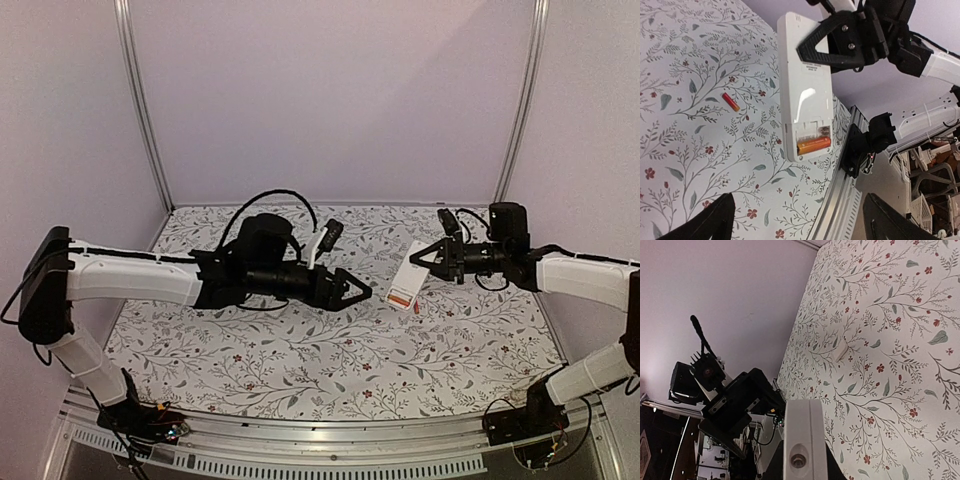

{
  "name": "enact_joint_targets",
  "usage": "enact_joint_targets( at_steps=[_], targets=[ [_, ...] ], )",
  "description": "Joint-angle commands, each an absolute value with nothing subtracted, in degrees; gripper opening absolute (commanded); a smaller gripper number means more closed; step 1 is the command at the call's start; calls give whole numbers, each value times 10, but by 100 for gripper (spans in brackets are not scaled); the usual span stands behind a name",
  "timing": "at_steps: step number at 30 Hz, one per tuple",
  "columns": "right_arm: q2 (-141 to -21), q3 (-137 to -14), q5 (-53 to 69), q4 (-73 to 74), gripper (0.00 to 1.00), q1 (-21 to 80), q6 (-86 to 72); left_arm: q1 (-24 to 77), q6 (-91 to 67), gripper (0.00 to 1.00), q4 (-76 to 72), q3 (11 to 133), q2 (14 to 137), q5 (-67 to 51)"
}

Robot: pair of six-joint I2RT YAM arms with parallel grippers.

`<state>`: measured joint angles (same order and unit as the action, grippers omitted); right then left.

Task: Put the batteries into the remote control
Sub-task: Load the battery into the battery compartment, then pick up the battery from the center of the board.

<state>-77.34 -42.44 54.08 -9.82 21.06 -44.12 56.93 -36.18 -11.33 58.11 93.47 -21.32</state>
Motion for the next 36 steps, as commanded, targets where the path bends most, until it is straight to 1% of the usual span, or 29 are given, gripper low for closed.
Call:
enact_joint_targets(
  at_steps=[1, 6, 7, 10, 16, 24, 31, 36],
  targets=[
    [-730, -404, 544, -40, 0, 134, -416, 551, -309, 88, -53, 620, 922, -108],
    [-678, -397, 549, 14, 0, 65, -385, 551, -291, 79, -2, 664, 989, -31],
    [-666, -396, 544, 28, 0, 56, -377, 552, -294, 76, -2, 671, 1003, -27],
    [-631, -385, 530, 40, 0, 28, -369, 557, -298, 71, 26, 724, 1061, -26],
    [-579, -377, 498, 43, 0, -28, -392, 593, -283, 68, 75, 875, 1200, -17],
    [-560, -371, 502, 54, 0, -78, -401, 619, -297, 65, 153, 1063, 1357, -2],
    [-561, -369, 508, 54, 0, -82, -397, 634, -309, 63, 227, 1198, 1453, 41],
    [-562, -368, 511, 54, 0, -82, -396, 643, -310, 61, 255, 1263, 1498, 60]
  ],
)
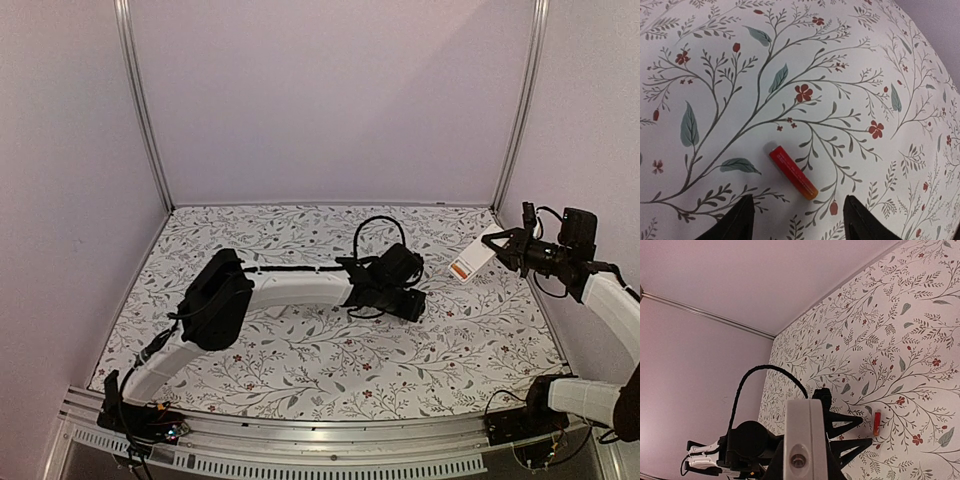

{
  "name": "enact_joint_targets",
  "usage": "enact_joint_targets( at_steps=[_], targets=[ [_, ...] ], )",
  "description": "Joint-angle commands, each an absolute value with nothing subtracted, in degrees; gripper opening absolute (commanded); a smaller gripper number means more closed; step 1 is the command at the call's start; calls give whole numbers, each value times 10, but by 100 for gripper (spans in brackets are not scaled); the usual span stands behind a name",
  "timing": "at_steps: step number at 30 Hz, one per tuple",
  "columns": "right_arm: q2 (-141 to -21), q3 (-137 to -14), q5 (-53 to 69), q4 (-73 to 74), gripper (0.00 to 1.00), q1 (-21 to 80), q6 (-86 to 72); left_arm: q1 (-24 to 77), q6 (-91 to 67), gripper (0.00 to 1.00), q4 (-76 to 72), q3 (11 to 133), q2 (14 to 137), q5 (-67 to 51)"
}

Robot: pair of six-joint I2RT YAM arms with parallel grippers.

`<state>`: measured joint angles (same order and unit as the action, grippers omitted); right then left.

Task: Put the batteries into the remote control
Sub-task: Pick up the battery from the center of the board.

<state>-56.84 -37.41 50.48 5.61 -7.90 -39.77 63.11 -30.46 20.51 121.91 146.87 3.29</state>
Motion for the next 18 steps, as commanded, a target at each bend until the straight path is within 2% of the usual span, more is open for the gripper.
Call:
enact_joint_targets(
  at_steps=[1, 7, 18],
  targets=[
    [-562, -368, 512, 54, 0, -82, -396, 644, -311, 60, 262, 1272, 1506, 67],
    [-561, -368, 512, 53, 0, -83, -395, 651, -299, 51, 315, 1338, 1550, 120],
    [-562, -370, 514, 53, 0, -85, -393, 659, -270, 42, 344, 1396, 1605, 158]
  ],
)
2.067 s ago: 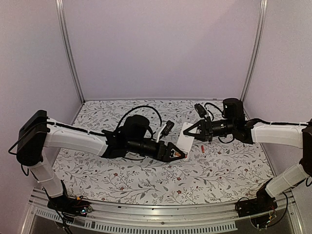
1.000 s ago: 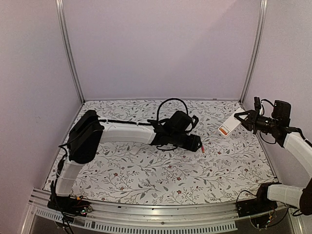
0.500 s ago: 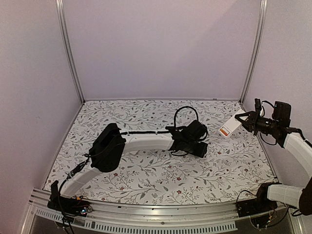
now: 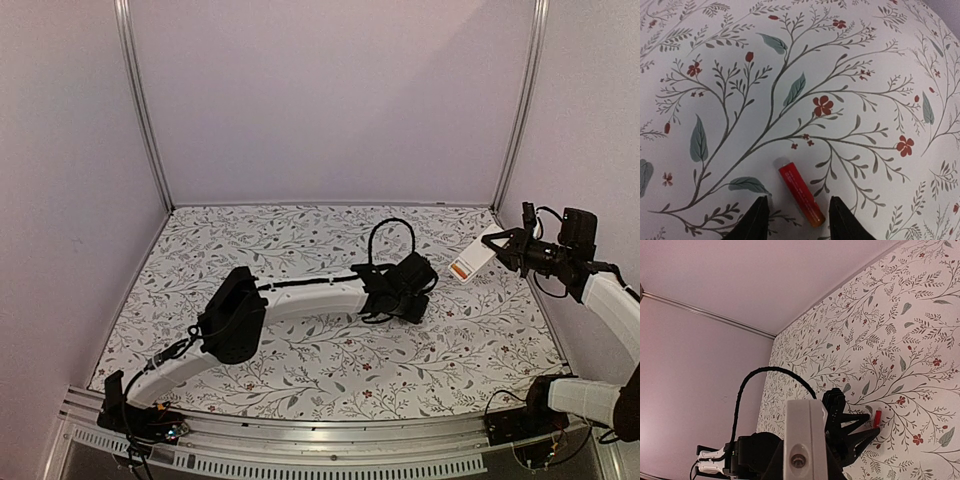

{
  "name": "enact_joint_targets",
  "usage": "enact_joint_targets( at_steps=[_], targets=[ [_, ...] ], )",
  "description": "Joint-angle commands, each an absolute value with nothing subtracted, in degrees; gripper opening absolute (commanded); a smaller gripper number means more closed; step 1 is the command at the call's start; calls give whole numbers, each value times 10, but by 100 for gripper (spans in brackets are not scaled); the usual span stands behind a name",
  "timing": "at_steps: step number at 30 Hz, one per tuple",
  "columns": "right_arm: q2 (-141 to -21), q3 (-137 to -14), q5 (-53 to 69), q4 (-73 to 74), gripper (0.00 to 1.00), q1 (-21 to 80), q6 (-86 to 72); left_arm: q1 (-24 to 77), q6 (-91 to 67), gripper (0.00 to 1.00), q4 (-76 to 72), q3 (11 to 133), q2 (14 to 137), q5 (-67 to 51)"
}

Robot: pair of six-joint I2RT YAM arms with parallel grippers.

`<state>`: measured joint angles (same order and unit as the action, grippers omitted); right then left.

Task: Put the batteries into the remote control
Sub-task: Pick up the battery from the center of the board.

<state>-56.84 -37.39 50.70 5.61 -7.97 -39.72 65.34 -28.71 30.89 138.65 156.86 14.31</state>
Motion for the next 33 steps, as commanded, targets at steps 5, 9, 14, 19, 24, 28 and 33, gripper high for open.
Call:
enact_joint_targets(
  at_steps=[5, 9, 14, 19, 24, 28, 33],
  targets=[
    [-565, -370, 516, 53, 0, -86, -392, 661, -255, 34, 355, 1401, 1610, 173],
    [-568, -369, 518, 53, 0, -88, -391, 659, -243, 21, 367, 1398, 1605, 178],
    [-565, -367, 518, 54, 0, -88, -390, 649, -247, 5, 369, 1372, 1584, 173],
    [-566, -367, 521, 54, 0, -89, -390, 635, -255, 0, 336, 1285, 1519, 175],
    [-568, -365, 524, 54, 0, -89, -389, 627, -309, 0, 301, 1132, 1391, 230],
    [-569, -362, 518, 67, 0, -89, -372, 632, -427, 0, 279, 978, 1273, 286],
    [-567, -359, 517, 75, 0, -89, -362, 652, -624, 0, 274, 820, 1160, 333]
  ],
)
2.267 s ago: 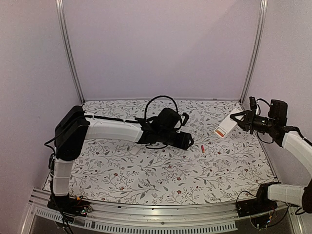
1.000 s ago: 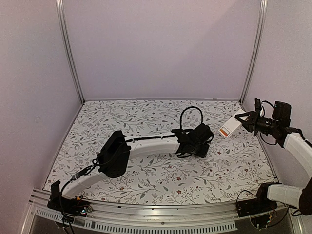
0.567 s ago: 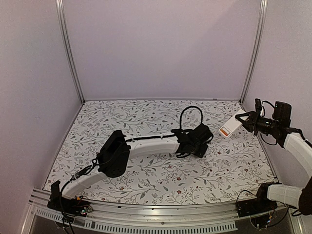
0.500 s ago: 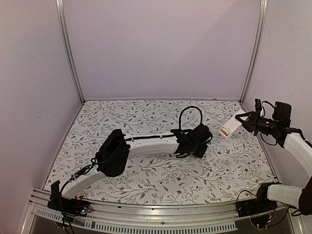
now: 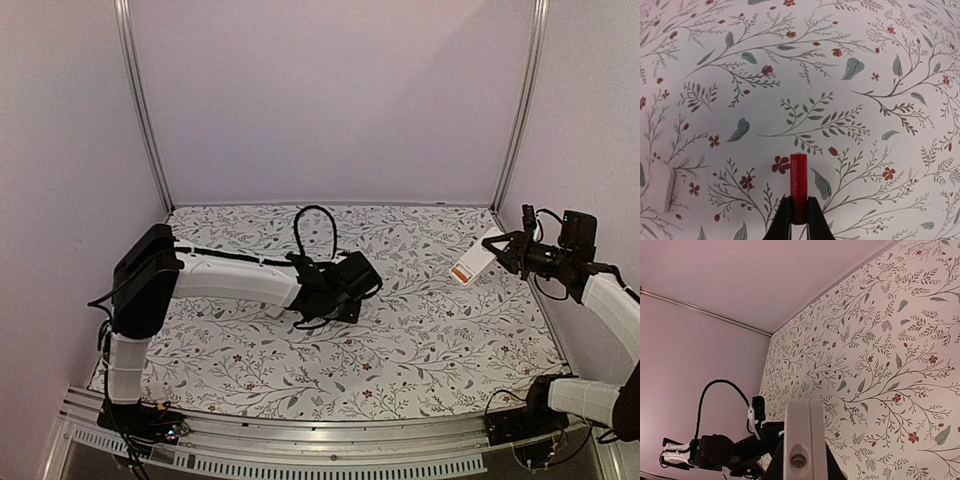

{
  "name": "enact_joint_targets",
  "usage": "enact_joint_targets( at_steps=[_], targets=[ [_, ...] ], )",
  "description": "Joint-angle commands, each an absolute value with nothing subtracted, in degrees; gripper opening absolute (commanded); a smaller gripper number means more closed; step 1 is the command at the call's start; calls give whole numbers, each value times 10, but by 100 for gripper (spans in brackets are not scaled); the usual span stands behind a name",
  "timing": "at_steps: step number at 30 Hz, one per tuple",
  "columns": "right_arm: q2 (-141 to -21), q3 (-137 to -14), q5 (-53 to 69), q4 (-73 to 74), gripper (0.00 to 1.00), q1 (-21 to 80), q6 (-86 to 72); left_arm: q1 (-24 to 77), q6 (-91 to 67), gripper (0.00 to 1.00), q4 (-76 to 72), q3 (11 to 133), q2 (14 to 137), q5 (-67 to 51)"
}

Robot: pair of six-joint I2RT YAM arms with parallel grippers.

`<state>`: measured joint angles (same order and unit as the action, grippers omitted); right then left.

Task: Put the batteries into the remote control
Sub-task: Pick up the battery from the center of the board, then place the battery at the center of the board.

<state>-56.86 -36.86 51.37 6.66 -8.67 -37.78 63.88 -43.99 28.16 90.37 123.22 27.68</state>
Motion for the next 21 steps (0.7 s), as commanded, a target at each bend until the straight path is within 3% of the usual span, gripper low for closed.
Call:
enact_joint_targets(
  at_steps=[1, 11, 21],
  targets=[
    [-567, -359, 518, 74, 0, -89, -362, 654, -665, 0, 274, 799, 1144, 332],
    [-568, -357, 522, 75, 0, -88, -359, 687, -978, 0, 446, 807, 1150, 361],
    [-571, -358, 524, 74, 0, -88, -356, 686, -1091, 0, 435, 806, 1173, 336]
  ],
)
